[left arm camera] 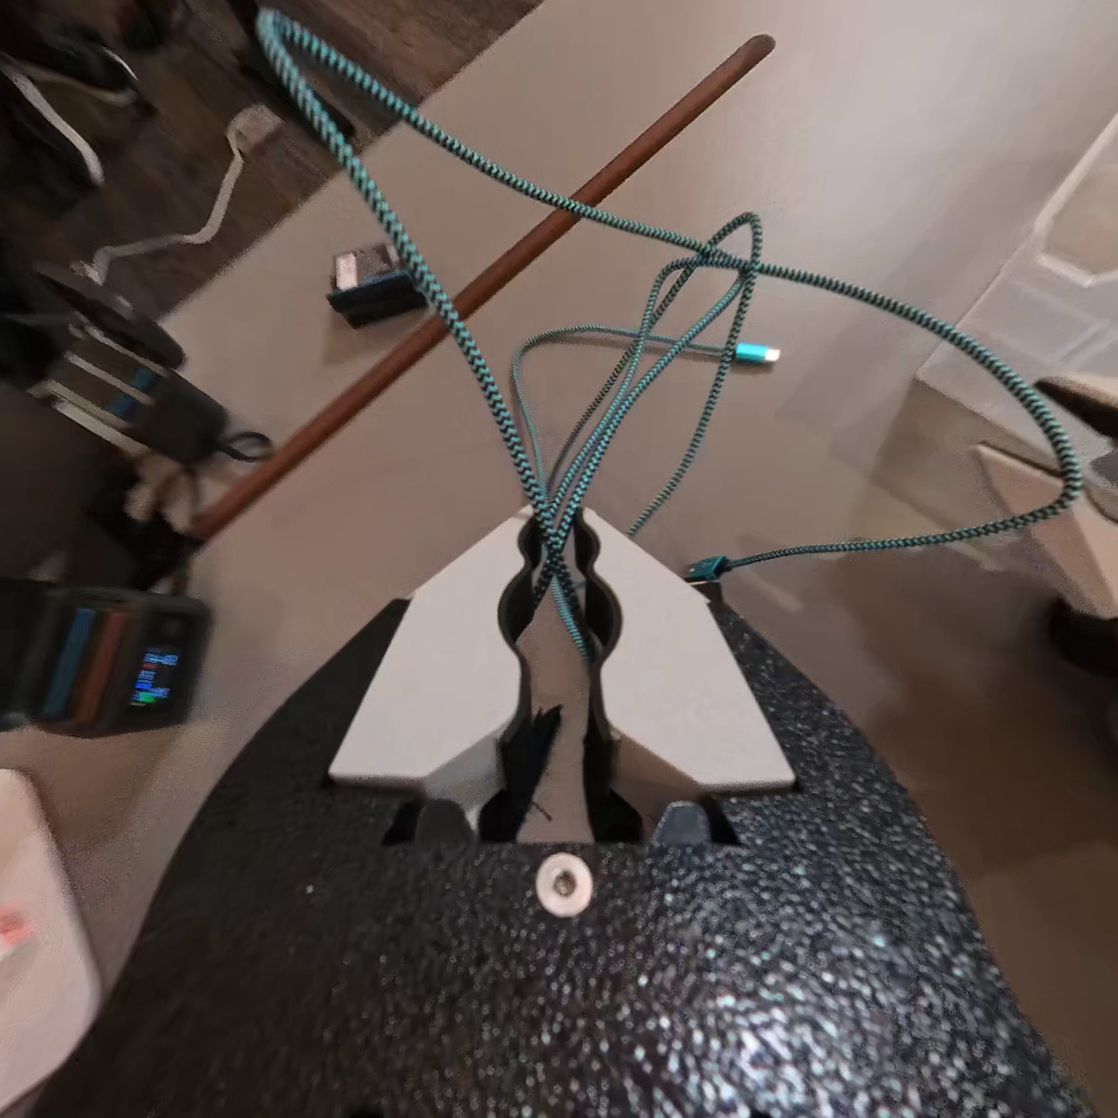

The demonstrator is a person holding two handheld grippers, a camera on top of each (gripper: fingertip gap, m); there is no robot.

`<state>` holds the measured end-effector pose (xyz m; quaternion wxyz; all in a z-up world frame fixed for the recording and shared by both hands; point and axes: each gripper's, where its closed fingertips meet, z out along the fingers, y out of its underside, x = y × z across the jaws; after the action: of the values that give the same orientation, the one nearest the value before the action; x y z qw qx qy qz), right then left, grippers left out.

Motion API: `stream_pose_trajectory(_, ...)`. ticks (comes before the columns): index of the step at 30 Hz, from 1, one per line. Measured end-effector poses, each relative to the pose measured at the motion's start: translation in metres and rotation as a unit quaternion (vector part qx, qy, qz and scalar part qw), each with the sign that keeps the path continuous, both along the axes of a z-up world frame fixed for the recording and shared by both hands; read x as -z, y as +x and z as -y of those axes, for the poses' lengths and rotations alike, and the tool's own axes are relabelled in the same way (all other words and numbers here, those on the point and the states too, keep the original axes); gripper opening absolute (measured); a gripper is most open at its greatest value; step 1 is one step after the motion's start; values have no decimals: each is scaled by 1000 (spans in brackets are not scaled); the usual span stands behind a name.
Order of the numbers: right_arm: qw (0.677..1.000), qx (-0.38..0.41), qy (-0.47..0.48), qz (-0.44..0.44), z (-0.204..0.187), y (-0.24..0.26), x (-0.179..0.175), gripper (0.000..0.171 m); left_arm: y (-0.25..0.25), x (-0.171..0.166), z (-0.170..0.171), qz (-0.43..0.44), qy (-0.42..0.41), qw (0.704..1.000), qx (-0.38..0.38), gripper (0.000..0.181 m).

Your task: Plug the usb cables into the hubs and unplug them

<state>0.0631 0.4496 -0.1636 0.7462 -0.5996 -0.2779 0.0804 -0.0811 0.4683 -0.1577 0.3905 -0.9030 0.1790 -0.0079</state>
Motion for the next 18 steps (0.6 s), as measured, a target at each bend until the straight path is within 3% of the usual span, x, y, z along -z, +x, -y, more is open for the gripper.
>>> stream_pose_trajectory(1,1000,-2,0,1,0,-1,0,20,-2,6,0,24,-13,1000,-16,16)
stream_pose_trajectory(4,1000,-3,0,0,1,-1,0,20,-17,10,5,60,-15,995,-82,90)
stream_pose_trajectory(6,1000,-3,0,3,1,-1,0,20,-25,2,15,64,19,992,-110,114)
stream_pose_trajectory(11,1000,-6,4,14,2,-5,1,20,-11,7,65,50,81,992,-83,112)
stream_pose_trajectory(16,1000,-11,3,18,4,-7,2,20,16,46,108,69,97,993,-12,88)
stream_pose_trajectory(18,999,-34,0,26,8,-13,3,20,23,62,119,78,90,993,10,90)
